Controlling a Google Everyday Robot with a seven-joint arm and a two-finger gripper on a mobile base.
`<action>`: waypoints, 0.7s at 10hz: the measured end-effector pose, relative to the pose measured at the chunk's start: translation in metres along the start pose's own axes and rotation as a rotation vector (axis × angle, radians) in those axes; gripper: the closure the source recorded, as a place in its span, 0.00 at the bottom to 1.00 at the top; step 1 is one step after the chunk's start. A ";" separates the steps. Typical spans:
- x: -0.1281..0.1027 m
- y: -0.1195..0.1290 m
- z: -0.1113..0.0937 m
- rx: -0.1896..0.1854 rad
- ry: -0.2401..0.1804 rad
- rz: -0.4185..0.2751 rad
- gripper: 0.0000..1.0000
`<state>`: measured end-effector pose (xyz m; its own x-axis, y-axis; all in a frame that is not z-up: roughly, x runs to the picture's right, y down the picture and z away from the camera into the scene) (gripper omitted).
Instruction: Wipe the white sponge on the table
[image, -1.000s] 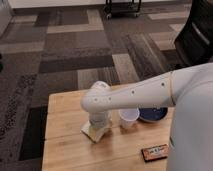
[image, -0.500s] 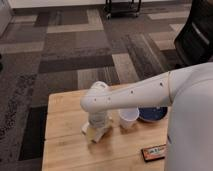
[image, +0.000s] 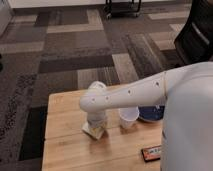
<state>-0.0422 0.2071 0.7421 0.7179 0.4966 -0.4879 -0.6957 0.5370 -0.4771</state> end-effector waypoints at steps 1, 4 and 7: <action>-0.005 0.004 0.002 -0.010 -0.004 -0.012 1.00; -0.037 0.012 0.005 -0.031 -0.046 -0.062 1.00; -0.075 0.009 0.012 -0.050 -0.090 -0.133 1.00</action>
<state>-0.1021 0.1832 0.7834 0.8013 0.4840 -0.3516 -0.5934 0.5684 -0.5699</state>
